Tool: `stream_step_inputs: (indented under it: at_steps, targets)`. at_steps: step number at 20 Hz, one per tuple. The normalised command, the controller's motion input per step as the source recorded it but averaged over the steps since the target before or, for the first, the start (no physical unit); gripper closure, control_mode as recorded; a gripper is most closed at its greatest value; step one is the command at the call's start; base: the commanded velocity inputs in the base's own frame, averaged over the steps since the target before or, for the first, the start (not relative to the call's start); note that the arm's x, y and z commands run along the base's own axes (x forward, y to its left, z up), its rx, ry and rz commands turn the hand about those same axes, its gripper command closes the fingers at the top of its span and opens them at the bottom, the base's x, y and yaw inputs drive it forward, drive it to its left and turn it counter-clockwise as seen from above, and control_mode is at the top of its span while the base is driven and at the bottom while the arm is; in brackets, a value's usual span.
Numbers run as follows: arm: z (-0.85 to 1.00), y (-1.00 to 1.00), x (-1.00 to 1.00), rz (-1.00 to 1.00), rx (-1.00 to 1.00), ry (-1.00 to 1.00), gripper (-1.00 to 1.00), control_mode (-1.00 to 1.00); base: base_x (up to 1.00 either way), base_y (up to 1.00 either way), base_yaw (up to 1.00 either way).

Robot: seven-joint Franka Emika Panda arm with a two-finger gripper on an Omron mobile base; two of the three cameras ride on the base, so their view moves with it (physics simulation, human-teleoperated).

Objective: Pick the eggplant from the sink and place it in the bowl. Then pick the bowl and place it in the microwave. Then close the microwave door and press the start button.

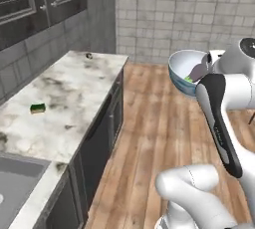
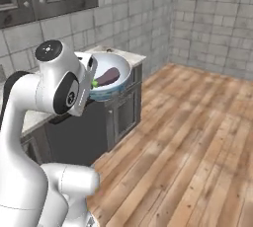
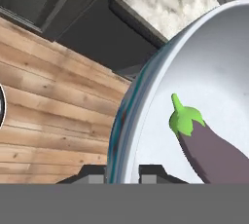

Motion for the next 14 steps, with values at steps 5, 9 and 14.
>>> stream_step_inputs:
  at_steps: [5, 9, 14]
  targets:
    - [0.0, 0.0, 0.0, 0.0, 0.0, 0.0, 1.0, 1.0, -0.14, -0.07, -0.81]
    - [0.0, 0.0, 0.0, 0.0, 0.0, 0.0, 1.0, 1.0, -0.09, -0.06, -0.83]
    - [0.0, 0.0, 0.0, 0.0, 0.0, 0.0, 1.0, 1.0, -0.08, -0.06, -0.83]
